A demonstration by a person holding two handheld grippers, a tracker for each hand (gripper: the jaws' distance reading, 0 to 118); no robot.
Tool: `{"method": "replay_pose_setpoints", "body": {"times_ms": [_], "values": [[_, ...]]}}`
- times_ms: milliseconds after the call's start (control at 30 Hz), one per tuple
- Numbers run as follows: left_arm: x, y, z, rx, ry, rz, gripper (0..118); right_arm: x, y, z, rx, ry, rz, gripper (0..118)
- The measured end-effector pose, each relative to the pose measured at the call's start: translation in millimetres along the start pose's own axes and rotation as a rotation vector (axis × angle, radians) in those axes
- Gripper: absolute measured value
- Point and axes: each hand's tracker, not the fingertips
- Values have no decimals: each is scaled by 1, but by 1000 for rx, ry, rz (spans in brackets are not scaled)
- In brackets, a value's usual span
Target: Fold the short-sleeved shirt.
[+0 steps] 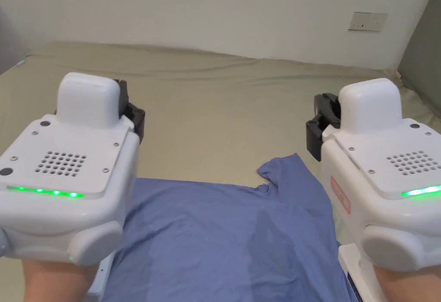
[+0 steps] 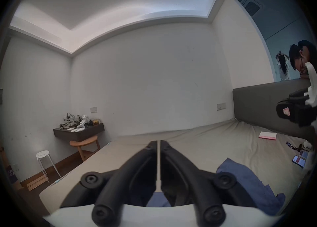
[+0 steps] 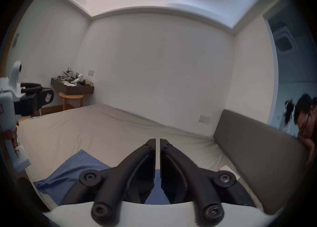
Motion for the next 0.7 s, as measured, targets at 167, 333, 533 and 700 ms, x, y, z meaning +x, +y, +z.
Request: {"method": "replay_pose_setpoints", "body": {"times_ms": [167,333,533,700], "values": [[7,4,-7,-18,-13,57,0,-6,-11,-20,-2,38,-40,2],[8,-14,-26,-58,-5,54,0,-10,-24,-41,-34,49,-41,2],[-8,-89,-67,-307,-103,89,0,-1,-57,-73,-127,52,-51,2],[-42,-206,-132,-635,-48,58,0,18,-94,-99,-232,34,-31,2]]}}
